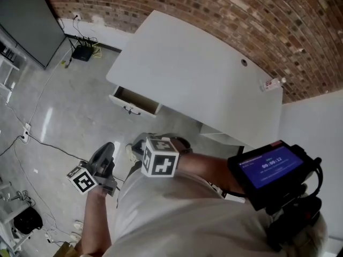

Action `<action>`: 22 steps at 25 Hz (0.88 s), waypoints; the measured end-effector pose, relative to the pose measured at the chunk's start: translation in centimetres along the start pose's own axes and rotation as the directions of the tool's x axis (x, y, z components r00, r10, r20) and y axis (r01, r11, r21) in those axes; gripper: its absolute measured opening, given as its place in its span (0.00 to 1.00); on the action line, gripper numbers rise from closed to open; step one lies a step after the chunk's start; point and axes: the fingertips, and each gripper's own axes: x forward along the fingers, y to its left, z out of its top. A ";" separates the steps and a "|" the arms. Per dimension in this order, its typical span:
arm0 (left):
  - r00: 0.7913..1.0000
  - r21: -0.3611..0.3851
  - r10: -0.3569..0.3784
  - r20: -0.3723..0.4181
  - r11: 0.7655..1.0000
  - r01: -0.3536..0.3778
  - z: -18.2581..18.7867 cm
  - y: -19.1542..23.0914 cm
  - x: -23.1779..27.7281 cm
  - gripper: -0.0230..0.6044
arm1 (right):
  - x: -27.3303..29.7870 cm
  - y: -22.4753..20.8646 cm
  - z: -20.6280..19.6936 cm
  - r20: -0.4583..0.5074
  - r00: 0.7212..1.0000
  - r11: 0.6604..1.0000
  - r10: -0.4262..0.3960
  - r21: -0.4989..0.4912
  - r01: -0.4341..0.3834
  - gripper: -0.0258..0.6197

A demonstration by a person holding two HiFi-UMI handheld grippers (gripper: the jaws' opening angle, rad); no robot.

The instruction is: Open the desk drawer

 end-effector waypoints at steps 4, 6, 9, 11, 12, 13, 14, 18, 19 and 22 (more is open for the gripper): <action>1.000 -0.005 -0.001 -0.025 1.000 0.001 0.2 0.7 0.4 0.04 | -0.1 -0.8 0.4 -0.007 1.000 1.000 -0.024 -0.006 0.024 0.04; 0.999 -0.004 -0.006 -0.037 1.000 0.006 0.5 0.8 0.6 0.05 | -0.3 -1.2 0.8 -0.001 0.999 0.999 -0.035 0.007 0.035 0.04; 0.999 0.003 -0.020 -0.049 1.000 0.020 1.2 1.1 0.9 0.04 | -0.2 -1.9 1.2 0.009 0.999 0.998 -0.052 0.026 0.052 0.04; 0.998 0.009 -0.028 -0.060 1.000 0.028 1.6 1.3 1.1 0.04 | -0.1 -2.4 1.2 0.007 0.998 0.998 -0.062 0.032 0.062 0.04; 0.997 0.012 -0.031 -0.065 0.999 0.032 1.8 1.3 1.2 0.04 | -0.1 -2.6 1.3 0.009 0.998 0.997 -0.066 0.038 0.065 0.04; 0.997 0.015 -0.034 -0.070 0.999 0.035 2.0 1.4 1.4 0.04 | -0.1 -2.8 1.4 0.012 0.998 0.997 -0.069 0.044 0.069 0.04; 0.997 0.017 -0.036 -0.073 0.999 0.038 2.2 1.4 1.5 0.04 | -0.2 -3.0 1.6 0.014 0.997 0.996 -0.072 0.048 0.071 0.04; 0.996 0.019 -0.036 -0.080 0.999 0.038 3.3 1.7 1.3 0.04 | 0.0 -3.4 2.5 0.016 0.997 0.996 -0.075 0.053 0.074 0.04; 0.996 0.020 -0.038 -0.081 0.999 0.040 3.4 1.7 1.2 0.04 | 0.0 -3.5 2.7 0.015 0.997 0.996 -0.075 0.052 0.074 0.04; 0.995 0.021 -0.046 -0.087 0.999 0.048 3.9 1.8 1.1 0.04 | 0.3 -3.8 3.0 0.002 0.997 0.996 -0.075 0.042 0.075 0.04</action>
